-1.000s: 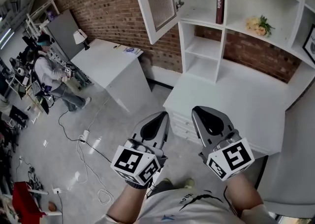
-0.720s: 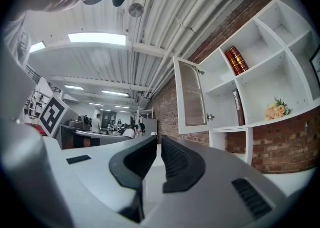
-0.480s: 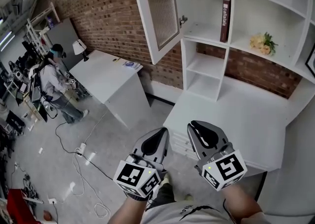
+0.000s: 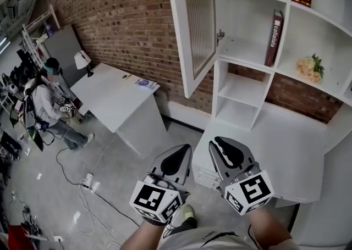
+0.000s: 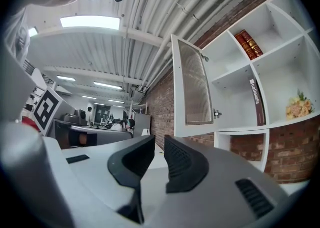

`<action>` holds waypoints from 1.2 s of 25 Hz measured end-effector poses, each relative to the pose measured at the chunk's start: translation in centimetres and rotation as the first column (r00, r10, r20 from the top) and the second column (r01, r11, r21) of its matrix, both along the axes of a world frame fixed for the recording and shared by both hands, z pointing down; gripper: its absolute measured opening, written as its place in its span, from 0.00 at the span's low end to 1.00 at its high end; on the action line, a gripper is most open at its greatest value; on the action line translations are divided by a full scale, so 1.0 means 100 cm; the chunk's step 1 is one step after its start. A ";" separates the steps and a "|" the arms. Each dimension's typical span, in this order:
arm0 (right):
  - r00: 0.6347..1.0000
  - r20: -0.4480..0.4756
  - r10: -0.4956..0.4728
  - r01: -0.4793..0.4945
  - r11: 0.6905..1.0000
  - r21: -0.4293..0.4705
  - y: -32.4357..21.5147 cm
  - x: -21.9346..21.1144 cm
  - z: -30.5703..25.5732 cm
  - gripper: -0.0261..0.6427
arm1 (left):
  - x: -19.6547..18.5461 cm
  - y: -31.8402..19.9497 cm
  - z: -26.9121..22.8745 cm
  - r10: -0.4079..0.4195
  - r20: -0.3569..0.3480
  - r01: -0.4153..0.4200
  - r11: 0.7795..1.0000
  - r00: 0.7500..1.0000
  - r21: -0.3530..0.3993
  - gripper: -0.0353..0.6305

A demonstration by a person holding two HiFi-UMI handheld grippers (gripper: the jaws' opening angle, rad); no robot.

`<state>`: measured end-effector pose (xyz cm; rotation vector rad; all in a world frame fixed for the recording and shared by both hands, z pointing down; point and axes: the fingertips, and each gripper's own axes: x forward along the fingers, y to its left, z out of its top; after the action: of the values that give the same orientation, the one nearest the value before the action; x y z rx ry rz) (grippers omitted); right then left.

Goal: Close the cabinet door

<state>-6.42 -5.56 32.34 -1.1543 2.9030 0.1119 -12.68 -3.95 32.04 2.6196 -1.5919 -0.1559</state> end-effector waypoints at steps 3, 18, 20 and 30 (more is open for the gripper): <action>1.000 -0.001 0.025 -0.025 1.000 -0.005 -0.031 -0.022 0.002 0.11 | -0.019 -0.031 0.003 0.023 0.003 -0.023 1.000 1.000 -0.006 0.07; 0.961 -0.022 0.277 -0.277 0.961 0.023 -0.147 -0.084 0.005 0.22 | -0.070 -0.111 0.017 0.129 -0.018 -0.129 0.992 0.991 -0.007 0.07; 0.953 -0.026 0.302 -0.302 0.953 0.025 -0.158 -0.085 0.005 0.24 | -0.071 -0.117 0.018 0.132 -0.015 -0.132 0.991 0.991 -0.001 0.07; 0.914 -0.019 0.405 -0.403 0.913 0.067 -0.189 -0.095 -0.005 0.28 | -0.076 -0.133 0.016 0.113 -0.007 -0.113 0.994 0.994 -0.004 0.07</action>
<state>-15.91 -24.48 31.84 -1.7380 2.6163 0.2248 -20.28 -17.24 33.63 2.6940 -1.4356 -0.1544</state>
